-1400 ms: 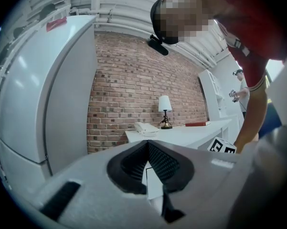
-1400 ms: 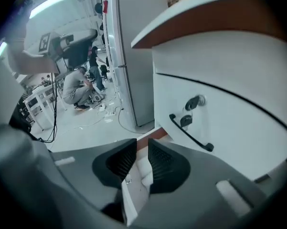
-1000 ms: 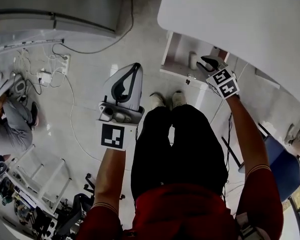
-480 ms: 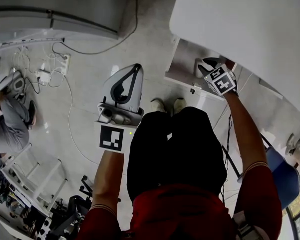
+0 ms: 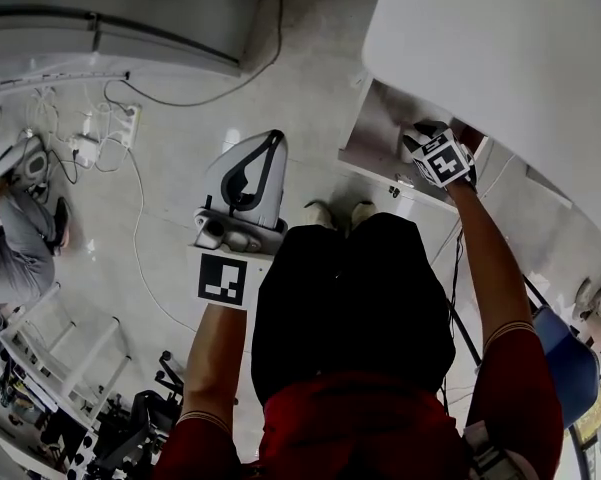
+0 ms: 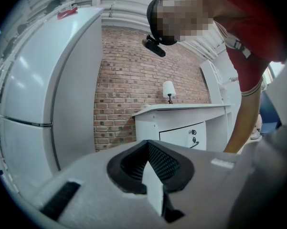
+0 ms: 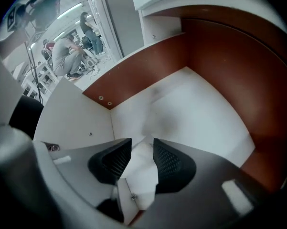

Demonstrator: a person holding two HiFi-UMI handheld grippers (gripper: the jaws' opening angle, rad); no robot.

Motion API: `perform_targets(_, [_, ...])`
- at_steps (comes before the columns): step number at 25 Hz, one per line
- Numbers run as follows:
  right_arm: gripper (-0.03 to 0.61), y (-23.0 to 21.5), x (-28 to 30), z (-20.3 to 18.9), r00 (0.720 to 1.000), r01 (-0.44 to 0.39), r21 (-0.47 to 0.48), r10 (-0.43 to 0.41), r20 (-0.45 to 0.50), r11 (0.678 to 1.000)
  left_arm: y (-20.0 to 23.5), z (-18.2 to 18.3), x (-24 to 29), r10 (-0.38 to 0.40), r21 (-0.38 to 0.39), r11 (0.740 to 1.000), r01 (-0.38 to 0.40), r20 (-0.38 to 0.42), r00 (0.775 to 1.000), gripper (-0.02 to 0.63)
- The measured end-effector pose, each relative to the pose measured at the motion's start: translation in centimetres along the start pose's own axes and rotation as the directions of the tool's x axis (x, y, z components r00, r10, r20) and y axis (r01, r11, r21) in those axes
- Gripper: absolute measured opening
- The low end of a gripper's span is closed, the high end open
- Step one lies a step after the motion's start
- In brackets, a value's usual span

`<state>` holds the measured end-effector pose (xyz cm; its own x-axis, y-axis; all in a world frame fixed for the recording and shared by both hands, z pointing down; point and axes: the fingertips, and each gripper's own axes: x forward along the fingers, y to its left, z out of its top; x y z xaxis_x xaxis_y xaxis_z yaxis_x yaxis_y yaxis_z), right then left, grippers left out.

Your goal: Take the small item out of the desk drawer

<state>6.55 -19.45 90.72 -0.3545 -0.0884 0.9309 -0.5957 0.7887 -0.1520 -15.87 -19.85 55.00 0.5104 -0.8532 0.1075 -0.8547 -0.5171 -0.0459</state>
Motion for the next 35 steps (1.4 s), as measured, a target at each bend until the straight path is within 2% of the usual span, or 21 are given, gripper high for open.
perform_targets(5, [0.169,-0.5,1.5,-1.3,0.998,-0.004,0.044,0.006,-0.062,0.999,0.5,-0.7,-0.2,0.003,0.000,1.000,-0.003,-0.012,1.000,0.002])
perform_targets(9, [0.163,-0.5,1.9,-1.3,0.998,-0.015,0.085,0.020,-0.059,0.996,1.0,-0.7,-0.2,0.001,0.002,1.000,-0.001,-0.014,1.000,0.002])
perform_targets(15, [0.113,0.1,1.2,-0.6,1.000,0.004,0.025,-0.003,-0.029,1.000,0.9,-0.5,0.1,-0.006,-0.011,1.000,0.006,-0.016,1.000,0.002])
perform_targets(20, [0.100,0.8,-0.4,0.6,0.999,0.032,-0.042,-0.031,0.025,0.999,0.7,0.2,0.0,-0.011,-0.022,1.000,0.010,-0.025,1.000,0.002])
perform_targets(27, [0.100,2.0,-5.9,4.0,0.984,0.144,-0.160,-0.124,0.130,0.977,-0.2,2.1,-0.5,-0.024,-0.054,0.998,0.022,-0.046,0.999,0.002])
perform_targets(35, [0.100,4.6,-14.5,8.2,0.950,0.193,-0.165,-0.142,0.279,0.967,-1.6,5.3,-1.0,-0.051,-0.090,0.995,0.045,-0.066,0.997,0.002])
